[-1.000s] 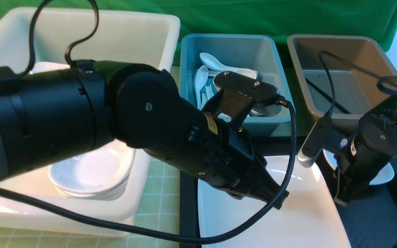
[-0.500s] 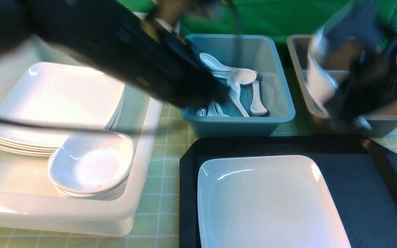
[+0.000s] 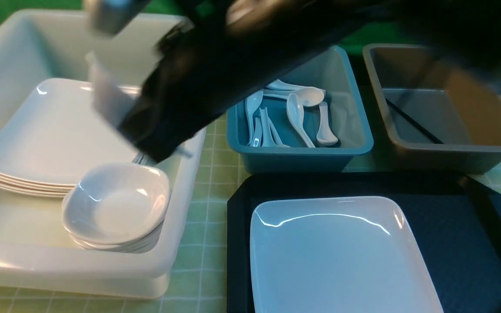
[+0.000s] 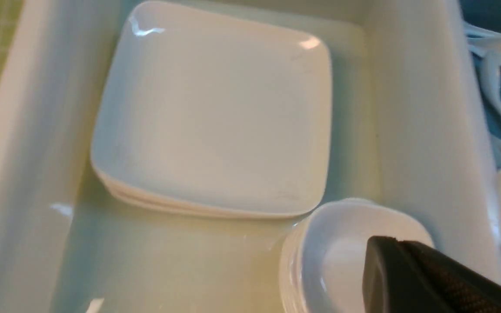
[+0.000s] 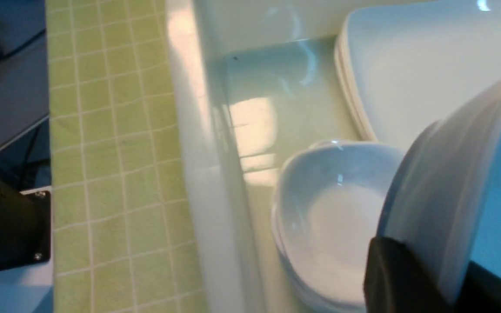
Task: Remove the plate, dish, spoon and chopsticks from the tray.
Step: Use the right arm to put the small plate into the large storage box on the left
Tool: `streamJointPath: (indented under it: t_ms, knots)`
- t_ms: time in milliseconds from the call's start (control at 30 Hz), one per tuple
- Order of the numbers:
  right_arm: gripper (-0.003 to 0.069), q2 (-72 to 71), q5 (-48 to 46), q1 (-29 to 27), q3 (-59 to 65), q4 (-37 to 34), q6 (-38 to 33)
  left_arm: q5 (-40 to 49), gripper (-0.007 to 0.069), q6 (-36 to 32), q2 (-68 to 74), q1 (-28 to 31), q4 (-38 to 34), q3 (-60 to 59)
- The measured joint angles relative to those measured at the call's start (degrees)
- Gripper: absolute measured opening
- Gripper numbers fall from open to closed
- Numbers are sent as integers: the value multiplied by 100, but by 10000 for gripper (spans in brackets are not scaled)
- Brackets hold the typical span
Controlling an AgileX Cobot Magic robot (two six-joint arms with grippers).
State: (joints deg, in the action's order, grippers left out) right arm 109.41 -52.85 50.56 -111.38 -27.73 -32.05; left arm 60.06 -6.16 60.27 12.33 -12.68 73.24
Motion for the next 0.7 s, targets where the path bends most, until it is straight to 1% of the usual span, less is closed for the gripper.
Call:
streamJointPath:
  t_ms: [67,133,233,267,300,333,400,433,467,533,600,667,700]
  knots:
    - [31,513,-57,166,-333,335,153,0,-3,-21,-273,204,-82,-357]
    - [36,868,-45,249,-539,602,236,0,-3,-29,-456,272,-125,-561]
    - [66,1145,47,310,-658,747,389,0,-3,-91,-594,287,-189,-702]
    - [110,1224,83,345,-664,752,588,-5,-3,-130,-621,287,-271,-715]
    - [137,1255,92,371,-664,753,708,-22,-3,-144,-627,287,-325,-721]
    - [192,1269,92,394,-666,760,815,-31,-3,-160,-626,287,-383,-721]
    - [340,1269,37,421,-679,760,1096,-58,-3,-237,-626,287,-551,-725]
    - [354,1269,28,421,-691,760,1118,-60,-3,-246,-626,287,-568,-725]
    - [454,1226,-121,421,-735,769,1199,-89,-3,-276,-626,287,-688,-728]
    - [532,1097,-547,421,-882,837,1268,-118,-3,-333,-626,287,-827,-733]
    - [552,939,-966,395,-1047,956,1291,-124,-3,-399,-626,287,-978,-732]
    - [524,653,-1382,312,-1257,1227,1353,-124,-3,-468,-626,287,-1194,-732]
    - [490,462,-1465,260,-1300,1406,1382,-106,-3,-560,-626,287,-1347,-732]
